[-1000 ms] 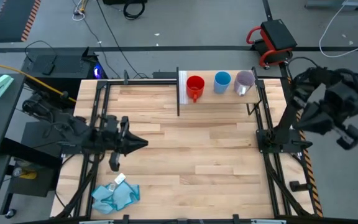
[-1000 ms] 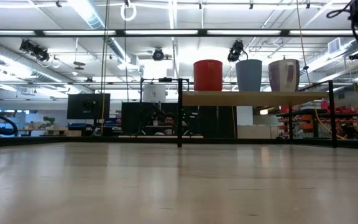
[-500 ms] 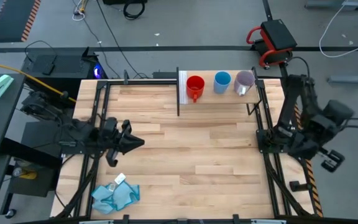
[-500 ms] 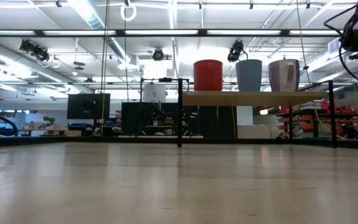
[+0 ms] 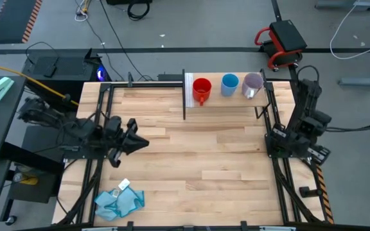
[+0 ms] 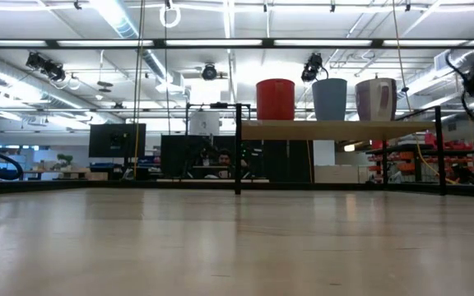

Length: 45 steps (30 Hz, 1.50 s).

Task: Stack small to large cups/mugs on shelf
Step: Return to Home Position

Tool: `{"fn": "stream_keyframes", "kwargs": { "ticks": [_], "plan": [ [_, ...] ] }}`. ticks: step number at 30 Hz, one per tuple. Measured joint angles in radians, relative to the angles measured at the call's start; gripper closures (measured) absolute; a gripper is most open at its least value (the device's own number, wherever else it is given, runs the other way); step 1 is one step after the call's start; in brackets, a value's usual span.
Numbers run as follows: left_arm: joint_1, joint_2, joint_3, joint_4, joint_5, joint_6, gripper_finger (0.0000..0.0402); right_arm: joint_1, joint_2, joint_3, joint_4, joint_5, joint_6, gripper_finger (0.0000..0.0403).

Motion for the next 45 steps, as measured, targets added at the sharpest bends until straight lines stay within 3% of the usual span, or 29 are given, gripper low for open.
{"fn": "stream_keyframes", "kwargs": {
  "ticks": [8,15,34,45],
  "plan": [
    [0.223,-0.010,0.000,-0.016,0.184,-0.022,0.0373,-0.054,-0.221,0.057,-0.345,-0.030,-0.019,0.0392],
    [0.363,-0.108,0.000,-0.051,0.203,-0.028,0.0367,-0.058,-0.290,0.154,-0.512,-0.030,-0.095,0.0392],
    [0.463,-0.452,-0.287,0.054,0.181,-0.129,0.0369,-0.057,-0.443,0.157,-0.588,-0.030,-0.160,0.0391],
    [0.488,-0.645,-0.339,0.051,0.172,-0.099,0.0367,-0.057,-0.444,0.178,-0.587,-0.023,-0.180,0.0390]
  ]
}}
